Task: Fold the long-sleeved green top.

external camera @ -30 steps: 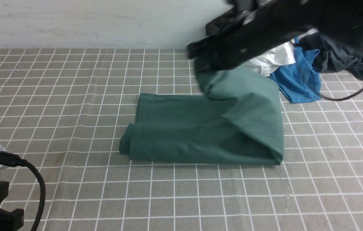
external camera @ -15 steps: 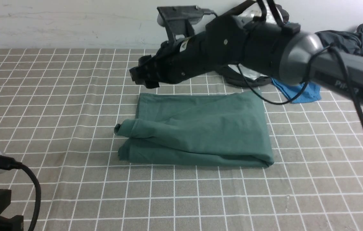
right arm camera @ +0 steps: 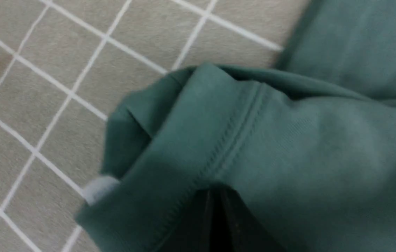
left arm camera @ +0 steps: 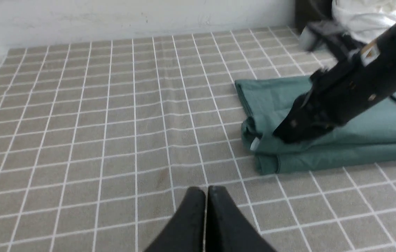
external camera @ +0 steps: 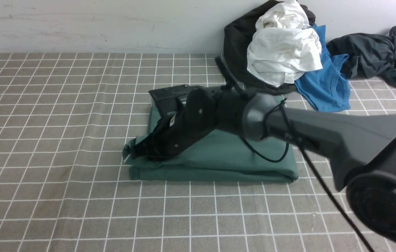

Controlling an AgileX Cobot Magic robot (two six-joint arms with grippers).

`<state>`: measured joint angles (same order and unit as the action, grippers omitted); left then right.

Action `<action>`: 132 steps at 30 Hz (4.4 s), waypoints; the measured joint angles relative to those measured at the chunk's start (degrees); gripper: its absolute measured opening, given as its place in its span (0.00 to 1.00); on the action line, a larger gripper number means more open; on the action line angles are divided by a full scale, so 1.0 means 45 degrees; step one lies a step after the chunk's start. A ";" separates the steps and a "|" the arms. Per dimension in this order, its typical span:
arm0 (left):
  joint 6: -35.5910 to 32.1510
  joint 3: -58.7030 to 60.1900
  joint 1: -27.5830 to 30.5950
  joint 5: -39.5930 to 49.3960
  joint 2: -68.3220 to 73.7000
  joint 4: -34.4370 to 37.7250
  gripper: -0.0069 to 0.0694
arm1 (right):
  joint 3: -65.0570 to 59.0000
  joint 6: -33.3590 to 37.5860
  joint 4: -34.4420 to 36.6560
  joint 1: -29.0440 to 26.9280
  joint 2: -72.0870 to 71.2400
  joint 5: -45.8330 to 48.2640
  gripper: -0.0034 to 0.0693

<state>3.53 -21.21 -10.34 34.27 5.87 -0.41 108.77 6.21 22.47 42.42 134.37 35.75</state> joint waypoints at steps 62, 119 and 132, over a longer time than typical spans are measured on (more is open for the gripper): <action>-0.0202 0.0693 -0.0687 -0.0985 -0.1481 -0.2190 0.08 | -1.6507 -0.4225 -0.6684 -0.4871 -2.3236 -0.2063 0.03; -0.0191 0.0704 -0.0687 -0.0941 -0.1493 -0.2150 0.08 | -2.4497 -0.1480 -0.4721 -0.9700 -2.9984 -0.3456 0.03; -0.0191 0.0704 -0.0687 -0.0941 -0.1493 -0.2150 0.08 | -2.4497 -0.1480 -0.4673 -0.9700 -2.9984 -0.3441 0.03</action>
<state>2.67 -18.05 -13.43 30.04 -0.85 -10.09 -1.46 -0.45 1.45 -1.23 -0.56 20.27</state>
